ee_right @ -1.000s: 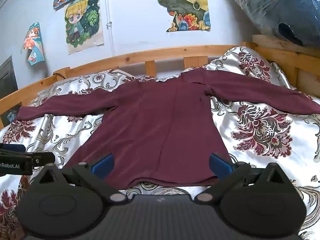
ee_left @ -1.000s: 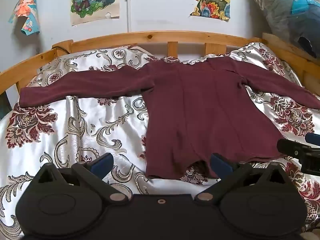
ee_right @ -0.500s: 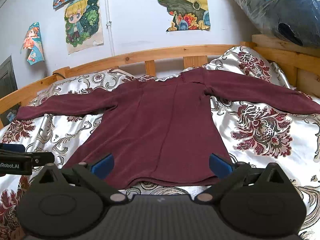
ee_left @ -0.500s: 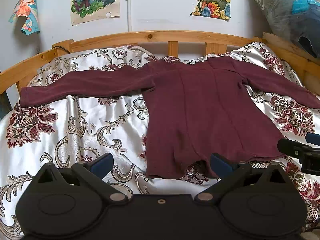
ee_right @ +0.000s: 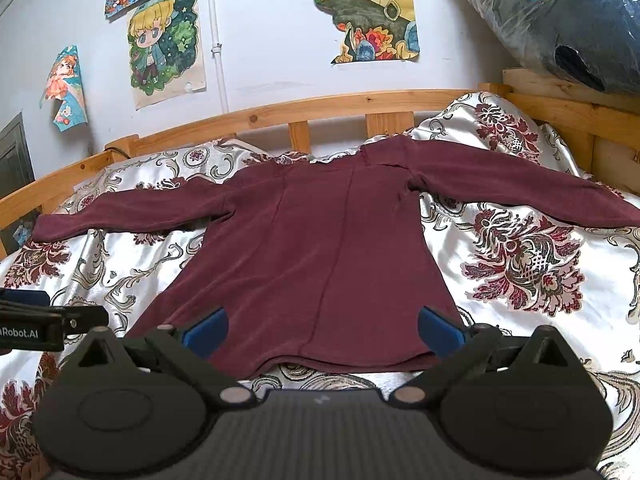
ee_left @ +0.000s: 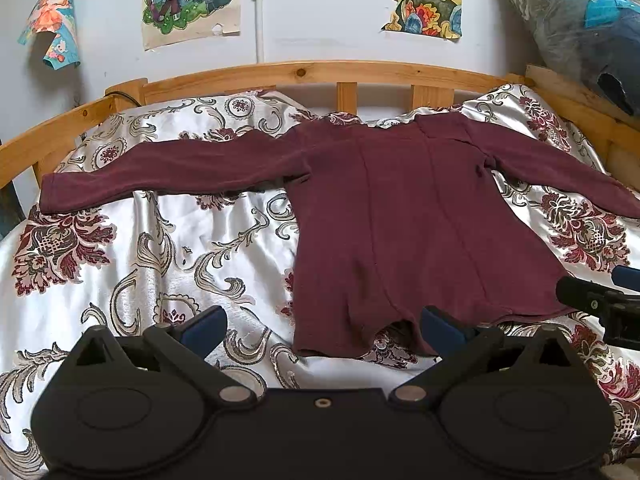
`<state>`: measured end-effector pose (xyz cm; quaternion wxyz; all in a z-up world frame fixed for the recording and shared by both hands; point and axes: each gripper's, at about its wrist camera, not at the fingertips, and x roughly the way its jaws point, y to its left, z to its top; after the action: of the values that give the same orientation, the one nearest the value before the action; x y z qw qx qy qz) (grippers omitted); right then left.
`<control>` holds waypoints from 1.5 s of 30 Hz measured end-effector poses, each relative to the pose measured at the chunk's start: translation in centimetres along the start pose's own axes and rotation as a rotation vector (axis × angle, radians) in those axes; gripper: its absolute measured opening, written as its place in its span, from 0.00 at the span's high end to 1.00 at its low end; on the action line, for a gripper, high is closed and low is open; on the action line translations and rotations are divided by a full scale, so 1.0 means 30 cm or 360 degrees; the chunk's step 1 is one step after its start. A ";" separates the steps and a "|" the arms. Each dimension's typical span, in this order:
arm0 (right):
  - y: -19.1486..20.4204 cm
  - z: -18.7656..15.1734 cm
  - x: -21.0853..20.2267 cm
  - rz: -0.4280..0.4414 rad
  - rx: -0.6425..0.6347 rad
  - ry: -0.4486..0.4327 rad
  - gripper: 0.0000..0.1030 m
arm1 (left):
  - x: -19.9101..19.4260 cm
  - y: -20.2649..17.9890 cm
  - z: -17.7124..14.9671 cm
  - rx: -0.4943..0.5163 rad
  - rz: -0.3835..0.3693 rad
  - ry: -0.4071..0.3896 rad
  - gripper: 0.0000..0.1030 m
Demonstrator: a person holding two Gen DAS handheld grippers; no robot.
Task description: Fold small clothes
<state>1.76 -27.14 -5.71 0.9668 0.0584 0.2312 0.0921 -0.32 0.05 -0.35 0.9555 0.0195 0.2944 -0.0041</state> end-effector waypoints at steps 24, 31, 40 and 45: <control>-0.007 0.001 0.001 -0.0001 0.0011 -0.0002 0.00 | 0.019 0.016 0.007 -0.0001 0.0001 0.0000 0.01; -0.008 0.001 0.002 0.0001 0.0013 -0.0001 0.00 | 0.018 0.015 0.007 -0.0001 0.0000 0.0000 0.01; -0.007 0.000 0.003 0.0001 0.0014 0.0000 0.00 | 0.018 0.015 0.007 -0.0002 0.0000 0.0001 0.01; -0.007 -0.001 0.004 0.0001 0.0014 0.0001 0.00 | 0.018 0.015 0.007 -0.0002 0.0000 0.0002 0.01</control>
<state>1.89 -27.31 -5.83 0.9664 0.0628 0.2320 0.0913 0.26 0.51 -0.47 0.9553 0.0189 0.2950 -0.0039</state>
